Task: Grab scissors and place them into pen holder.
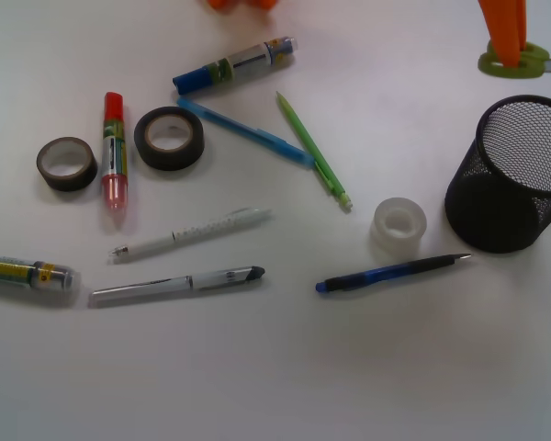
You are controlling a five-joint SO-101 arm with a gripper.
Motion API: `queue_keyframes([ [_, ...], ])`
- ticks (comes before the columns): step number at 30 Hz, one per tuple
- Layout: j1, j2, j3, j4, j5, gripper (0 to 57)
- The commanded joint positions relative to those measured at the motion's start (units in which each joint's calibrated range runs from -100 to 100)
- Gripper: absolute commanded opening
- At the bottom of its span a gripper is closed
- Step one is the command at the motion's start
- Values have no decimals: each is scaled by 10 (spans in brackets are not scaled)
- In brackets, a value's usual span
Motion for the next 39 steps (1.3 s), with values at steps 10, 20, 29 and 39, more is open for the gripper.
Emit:
queue_keyframes([
  [10,6,91,-126,-53,-16,3],
  [20,-1,126,-103,-132,-6,2],
  [29,-3,126,-104,-181,-66,2],
  [39,2,135,-104,-165,-166,2],
])
